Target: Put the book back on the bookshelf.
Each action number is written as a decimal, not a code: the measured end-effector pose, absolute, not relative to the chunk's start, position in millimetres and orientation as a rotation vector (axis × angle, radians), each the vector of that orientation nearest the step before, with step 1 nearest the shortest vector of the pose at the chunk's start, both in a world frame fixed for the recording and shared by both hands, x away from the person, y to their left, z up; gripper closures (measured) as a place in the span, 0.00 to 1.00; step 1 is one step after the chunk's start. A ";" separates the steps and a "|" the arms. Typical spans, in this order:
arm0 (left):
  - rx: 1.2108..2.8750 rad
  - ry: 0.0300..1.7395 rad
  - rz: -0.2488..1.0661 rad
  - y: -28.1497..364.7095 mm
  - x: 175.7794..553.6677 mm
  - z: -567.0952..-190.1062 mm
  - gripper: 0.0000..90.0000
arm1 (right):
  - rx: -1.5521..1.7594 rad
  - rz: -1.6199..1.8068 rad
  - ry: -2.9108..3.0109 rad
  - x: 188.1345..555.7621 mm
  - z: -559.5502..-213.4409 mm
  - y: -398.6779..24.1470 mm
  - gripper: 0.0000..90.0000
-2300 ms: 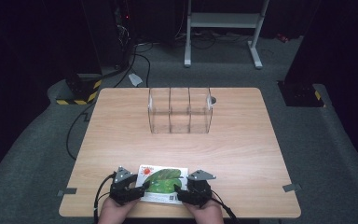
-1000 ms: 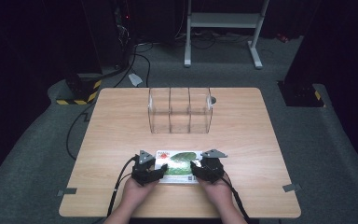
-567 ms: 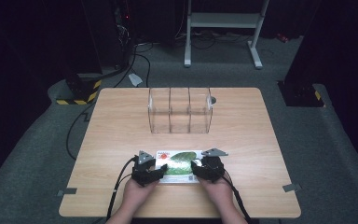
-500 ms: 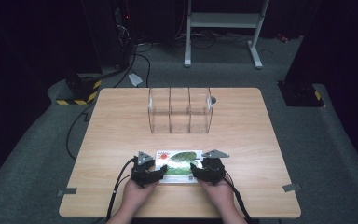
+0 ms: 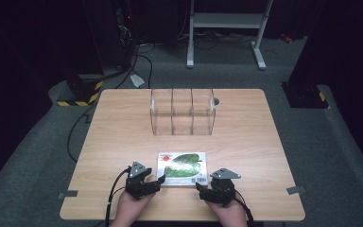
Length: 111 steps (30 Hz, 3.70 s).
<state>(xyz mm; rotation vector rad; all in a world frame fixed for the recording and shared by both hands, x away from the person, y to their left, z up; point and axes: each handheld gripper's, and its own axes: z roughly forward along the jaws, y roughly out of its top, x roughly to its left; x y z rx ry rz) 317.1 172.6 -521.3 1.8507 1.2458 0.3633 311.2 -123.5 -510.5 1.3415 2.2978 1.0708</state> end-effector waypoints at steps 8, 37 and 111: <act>1.837 1.260 0.315 171.0 319.9 -523.9 0.37 | 1.305 1.032 2.340 309.9 -519.6 -113.8 0.27; 1.835 1.234 0.358 158.1 318.5 -522.5 0.40 | 1.231 0.988 2.336 305.3 -521.9 -105.5 0.27; 1.794 1.180 0.210 158.1 341.3 -505.9 0.44 | 1.349 1.044 2.216 304.3 -524.1 -111.8 0.40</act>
